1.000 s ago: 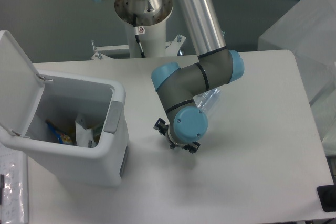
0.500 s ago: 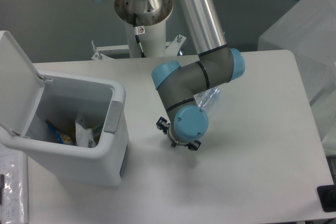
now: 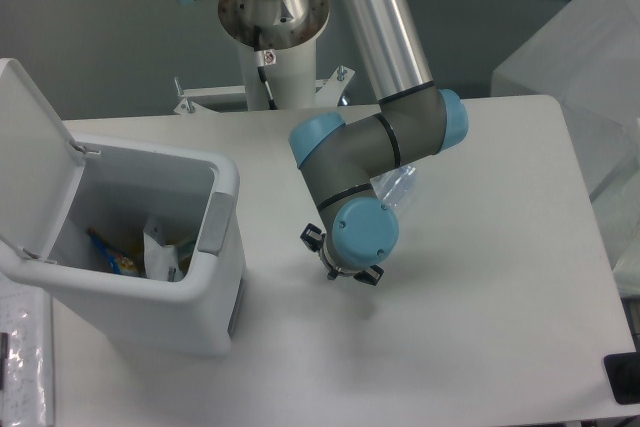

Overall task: Place the trash in the trash can
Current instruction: 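Lower the gripper onto the bottle cap end and close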

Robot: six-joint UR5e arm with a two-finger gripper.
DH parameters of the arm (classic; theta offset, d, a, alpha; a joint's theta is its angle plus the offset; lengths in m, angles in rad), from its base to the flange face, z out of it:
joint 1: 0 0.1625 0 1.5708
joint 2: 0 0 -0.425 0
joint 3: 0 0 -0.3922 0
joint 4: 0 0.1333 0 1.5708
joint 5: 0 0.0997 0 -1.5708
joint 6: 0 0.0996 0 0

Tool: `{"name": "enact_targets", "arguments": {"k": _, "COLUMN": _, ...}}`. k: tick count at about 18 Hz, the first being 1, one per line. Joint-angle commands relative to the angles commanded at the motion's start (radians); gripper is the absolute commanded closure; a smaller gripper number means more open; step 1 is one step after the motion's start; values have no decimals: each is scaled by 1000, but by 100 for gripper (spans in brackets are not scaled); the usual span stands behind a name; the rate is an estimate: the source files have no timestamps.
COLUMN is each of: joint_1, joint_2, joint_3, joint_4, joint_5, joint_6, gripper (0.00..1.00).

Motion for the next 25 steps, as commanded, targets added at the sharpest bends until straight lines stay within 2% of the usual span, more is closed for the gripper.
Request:
{"name": "enact_targets", "arguments": {"k": 5, "joint_1": 21, "joint_2": 29, "joint_3": 31, "joint_4": 8, "joint_5": -31, "joint_6": -6, "gripper": 91}}
{"name": "enact_targets", "arguments": {"k": 10, "joint_1": 70, "joint_2": 41, "joint_3": 118, "joint_4": 8, "joint_5": -176, "joint_6": -11, "gripper": 91}}
{"name": "enact_targets", "arguments": {"k": 14, "joint_1": 116, "joint_2": 74, "joint_3": 173, "joint_4": 11, "joint_5": -268, "joint_6": -23, "gripper": 91}}
{"name": "enact_targets", "arguments": {"k": 16, "joint_1": 138, "joint_2": 74, "joint_3": 184, "joint_4": 47, "joint_5": -351, "joint_6": -25, "gripper": 91}}
{"name": "enact_targets", "arguments": {"k": 19, "joint_1": 178, "joint_2": 75, "joint_3": 175, "joint_4": 135, "joint_5": -489, "joint_6": -31, "gripper": 91}}
{"name": "enact_targets", "arguments": {"k": 23, "joint_1": 203, "joint_2": 103, "joint_3": 172, "joint_4": 208, "joint_5": -630, "joint_6": -38, "gripper": 91}}
{"name": "enact_targets", "arguments": {"k": 25, "joint_1": 206, "joint_2": 121, "joint_3": 173, "joint_4": 265, "joint_5": -708, "joint_6": -83, "gripper": 91}}
